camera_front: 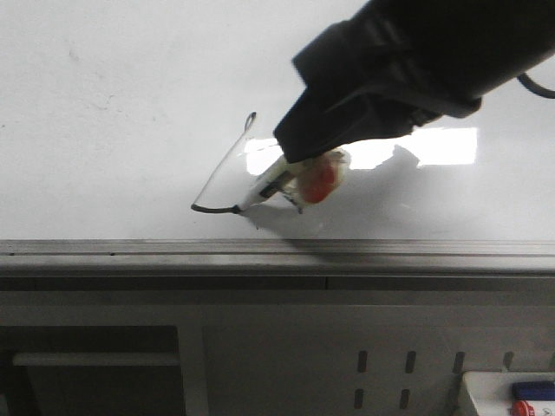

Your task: Write number 4 on whiteboard

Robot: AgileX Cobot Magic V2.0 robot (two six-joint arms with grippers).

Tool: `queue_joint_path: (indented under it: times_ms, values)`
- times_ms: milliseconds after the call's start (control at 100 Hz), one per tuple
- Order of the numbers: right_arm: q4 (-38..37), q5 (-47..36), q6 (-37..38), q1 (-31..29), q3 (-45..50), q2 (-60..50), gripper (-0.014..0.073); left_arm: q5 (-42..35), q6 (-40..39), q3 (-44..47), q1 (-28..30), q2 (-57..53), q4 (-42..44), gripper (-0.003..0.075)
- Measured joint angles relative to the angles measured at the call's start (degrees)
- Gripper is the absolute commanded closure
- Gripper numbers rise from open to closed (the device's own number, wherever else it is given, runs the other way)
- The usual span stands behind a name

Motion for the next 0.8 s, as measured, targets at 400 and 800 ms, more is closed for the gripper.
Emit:
queue_joint_path:
  times_ms: [400, 800]
  values:
    - [0.0, 8.8, 0.1, -11.6, 0.1, -5.8, 0.0637, 0.0, 0.0, 0.0, 0.0, 0.0, 0.0, 0.0740]
    - [-4.9, 15.3, 0.2, -10.9, -2.5, -12.9, 0.0637, 0.0, 0.0, 0.0, 0.0, 0.0, 0.0, 0.0740]
